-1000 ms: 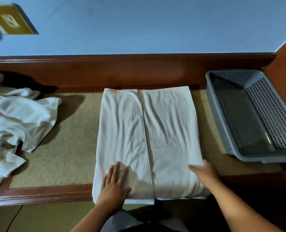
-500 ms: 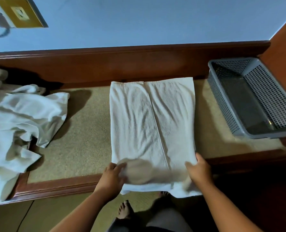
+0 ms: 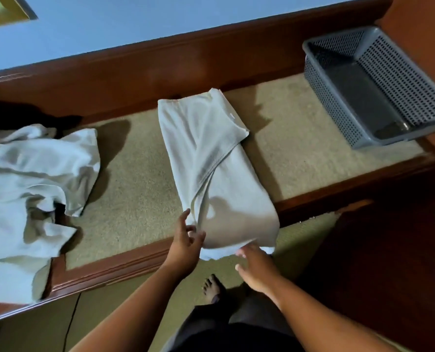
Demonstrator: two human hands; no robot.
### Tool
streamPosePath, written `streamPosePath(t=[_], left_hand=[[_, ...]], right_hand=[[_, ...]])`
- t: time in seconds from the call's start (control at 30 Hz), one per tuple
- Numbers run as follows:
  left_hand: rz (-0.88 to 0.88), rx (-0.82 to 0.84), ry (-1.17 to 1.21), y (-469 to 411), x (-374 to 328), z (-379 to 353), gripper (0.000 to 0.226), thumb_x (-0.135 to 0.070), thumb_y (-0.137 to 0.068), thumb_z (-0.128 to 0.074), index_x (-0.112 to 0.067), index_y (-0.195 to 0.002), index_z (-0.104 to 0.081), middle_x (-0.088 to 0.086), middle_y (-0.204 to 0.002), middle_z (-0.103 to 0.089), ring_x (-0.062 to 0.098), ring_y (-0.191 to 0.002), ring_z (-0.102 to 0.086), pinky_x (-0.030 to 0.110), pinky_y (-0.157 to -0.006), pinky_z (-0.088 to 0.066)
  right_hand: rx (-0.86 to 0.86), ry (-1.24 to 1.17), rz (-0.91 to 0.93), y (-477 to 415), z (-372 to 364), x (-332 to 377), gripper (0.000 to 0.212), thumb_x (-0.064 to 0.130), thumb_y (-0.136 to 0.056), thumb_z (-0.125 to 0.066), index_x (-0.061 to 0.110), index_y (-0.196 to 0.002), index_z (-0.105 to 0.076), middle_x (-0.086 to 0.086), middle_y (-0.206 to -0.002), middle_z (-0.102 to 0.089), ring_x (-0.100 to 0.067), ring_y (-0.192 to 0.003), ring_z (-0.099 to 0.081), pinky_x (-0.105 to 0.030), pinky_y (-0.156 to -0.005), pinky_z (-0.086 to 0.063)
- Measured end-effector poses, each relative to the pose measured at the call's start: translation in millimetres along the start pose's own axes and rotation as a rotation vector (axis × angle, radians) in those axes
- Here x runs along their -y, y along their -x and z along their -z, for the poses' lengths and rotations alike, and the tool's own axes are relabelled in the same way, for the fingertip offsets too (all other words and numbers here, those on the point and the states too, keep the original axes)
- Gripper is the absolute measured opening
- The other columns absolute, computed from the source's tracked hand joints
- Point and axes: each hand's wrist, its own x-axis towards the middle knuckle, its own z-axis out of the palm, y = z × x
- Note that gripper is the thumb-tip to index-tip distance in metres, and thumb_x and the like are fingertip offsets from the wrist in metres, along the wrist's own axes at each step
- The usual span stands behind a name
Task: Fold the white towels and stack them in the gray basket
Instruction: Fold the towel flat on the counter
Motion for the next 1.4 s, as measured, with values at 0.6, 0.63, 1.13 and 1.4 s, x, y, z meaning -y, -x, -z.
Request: streamPosePath(t=[0.6, 0.63, 1.13, 1.4], left_hand=[[-0.165, 0.273, -0.852, -1.6, 10.1, 7.2, 0.065, -0.044, -0.097, -0.060, -0.040, -0.154, -0.031, 0.004, -0.149, -0.026, 0.023, -0.116, -0.056, 0.041, -0.113, -0.033], [-0.176, 0.262, -0.842, -1.1, 8.1, 7.5, 0.064, -0.042, -0.097, -0.061, -0.039, -0.154, -0.032, 0.004, -0.148, -0.027, 0.021, -0.112, -0.057, 0.041, -0.113, -0.034], [-0.182, 0.166, -0.925, 10.7, 8.0, -0.8, 0.065, -0.046, -0.095, -0.059, -0.040, -0.152, -0.030, 0.001, -0.145, -0.033, 0.026, -0.123, -0.053, 0.048, -0.103, -0.046], [-0.151, -0.167, -0.884, -13.4, -5.1, -16.8, 0.061, -0.045, -0.091, -0.061, -0.021, -0.143, -0.039, 0.008, -0.148, -0.030, 0.036, -0.128, -0.044, 0.050, -0.101, -0.043]], right_hand=[[-0.444, -0.984, -0.744, -27.6, -40.7, -65.1, 0.032, 0.023, -0.091, -0.067, 0.009, -0.119, -0.058, -0.016, -0.117, -0.062, -0.033, -0.109, -0.059, -0.045, -0.090, -0.051], [-0.397, -1.179, -0.760, -34.1, -41.2, -68.3, 0.040, 0.027, -0.092, -0.065, 0.012, -0.127, -0.054, -0.012, -0.120, -0.059, -0.031, -0.111, -0.057, -0.046, -0.086, -0.051], [-0.758, -0.786, -0.492, -25.6, -26.9, -52.6, 0.032, 0.017, -0.098, -0.054, 0.005, -0.128, -0.053, -0.019, -0.125, -0.054, -0.033, -0.104, -0.058, -0.031, -0.080, -0.041], [-0.737, 0.033, 0.281, -49.9, 32.8, -6.8, 0.046, 0.025, -0.087, -0.059, 0.015, -0.132, -0.058, -0.010, -0.148, -0.043, -0.031, -0.140, -0.041, -0.050, -0.111, -0.033]])
